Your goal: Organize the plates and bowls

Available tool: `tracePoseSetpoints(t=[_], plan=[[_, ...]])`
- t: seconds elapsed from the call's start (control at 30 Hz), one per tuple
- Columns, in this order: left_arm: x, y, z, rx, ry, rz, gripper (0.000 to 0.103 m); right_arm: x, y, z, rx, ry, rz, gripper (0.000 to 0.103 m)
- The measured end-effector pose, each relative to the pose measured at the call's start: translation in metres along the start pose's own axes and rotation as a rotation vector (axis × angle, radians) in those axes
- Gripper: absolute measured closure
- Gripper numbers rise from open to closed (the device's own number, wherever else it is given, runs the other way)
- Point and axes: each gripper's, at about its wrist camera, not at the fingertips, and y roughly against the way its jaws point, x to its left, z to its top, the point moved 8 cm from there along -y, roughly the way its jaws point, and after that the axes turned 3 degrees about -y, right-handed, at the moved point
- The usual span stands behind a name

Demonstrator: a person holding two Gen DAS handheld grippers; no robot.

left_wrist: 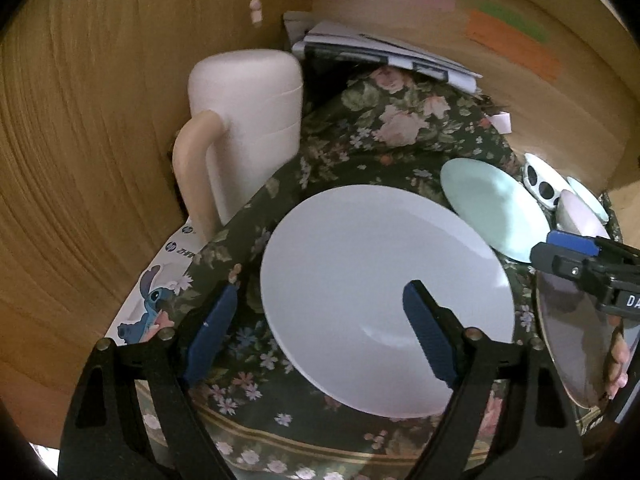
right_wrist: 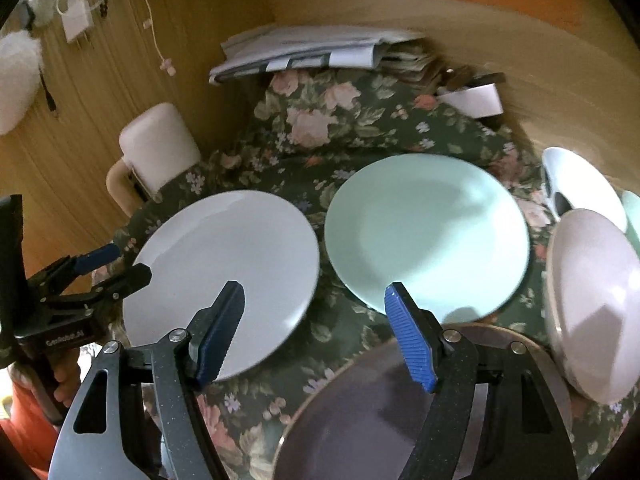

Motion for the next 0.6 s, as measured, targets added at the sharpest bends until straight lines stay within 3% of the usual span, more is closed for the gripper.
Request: tracePoseSetpoints(t=[0.13, 0.2, 0.37, 0.6], plan=[[0.008, -0.008, -0.002, 0.020, 0.011, -0.010, 0.035, 0.005, -0.014, 0.000, 0.038, 0.013, 0.005, 0.037], [0.011, -0.011, -0.003, 0.027, 0.017, -0.010, 0.039, 0.006, -0.020, 0.000, 0.057, 0.018, 0.004, 0.045], [0.017, -0.019, -0.006, 0.057, 0.029, -0.035, 0.061, 0.009, -0.037, -0.004, 0.115, 0.005, 0.025, 0.059], [0.019, -0.025, -0.006, 0.062, 0.037, -0.050, 0.071, 0.009, -0.058, -0.009, 0.180, -0.015, 0.029, 0.070]])
